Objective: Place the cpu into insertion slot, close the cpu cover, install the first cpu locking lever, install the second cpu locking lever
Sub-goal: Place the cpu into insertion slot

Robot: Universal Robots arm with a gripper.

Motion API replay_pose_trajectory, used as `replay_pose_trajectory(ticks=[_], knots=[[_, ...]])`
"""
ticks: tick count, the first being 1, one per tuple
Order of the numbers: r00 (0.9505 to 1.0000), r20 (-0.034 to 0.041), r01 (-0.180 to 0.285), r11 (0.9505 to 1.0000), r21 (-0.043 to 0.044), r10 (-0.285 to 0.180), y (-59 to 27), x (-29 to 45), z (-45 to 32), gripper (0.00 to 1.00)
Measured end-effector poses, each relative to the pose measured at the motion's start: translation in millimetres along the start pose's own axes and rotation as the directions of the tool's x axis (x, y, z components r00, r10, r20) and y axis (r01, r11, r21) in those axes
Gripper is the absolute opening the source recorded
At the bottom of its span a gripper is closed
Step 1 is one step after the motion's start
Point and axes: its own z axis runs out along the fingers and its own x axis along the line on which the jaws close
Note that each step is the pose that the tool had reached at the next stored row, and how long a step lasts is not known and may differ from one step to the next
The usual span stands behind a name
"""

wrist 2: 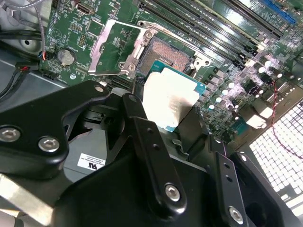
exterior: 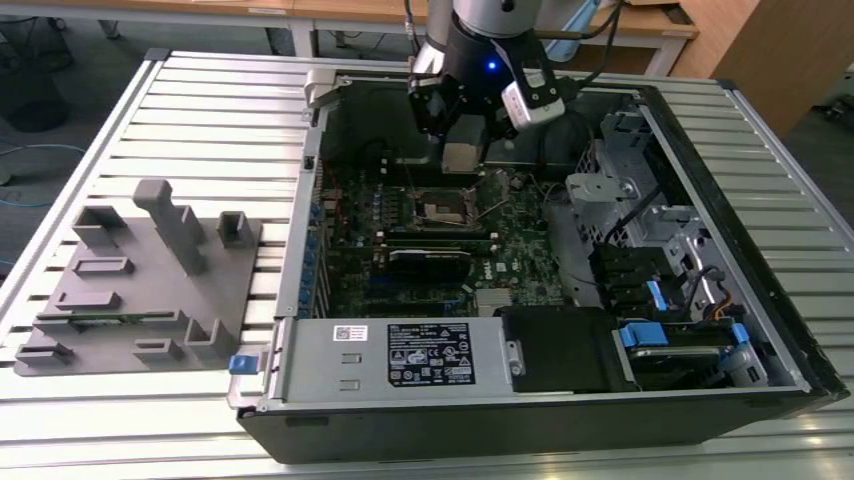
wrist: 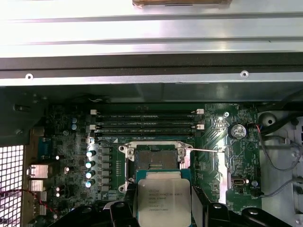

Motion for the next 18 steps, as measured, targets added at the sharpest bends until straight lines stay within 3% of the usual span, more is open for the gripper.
replay_pose_trajectory(ticks=[18], knots=[[1.0000,0.0000,0.000,1.0000,0.0002,0.000,-1.8,-0.3,18.8,0.54]])
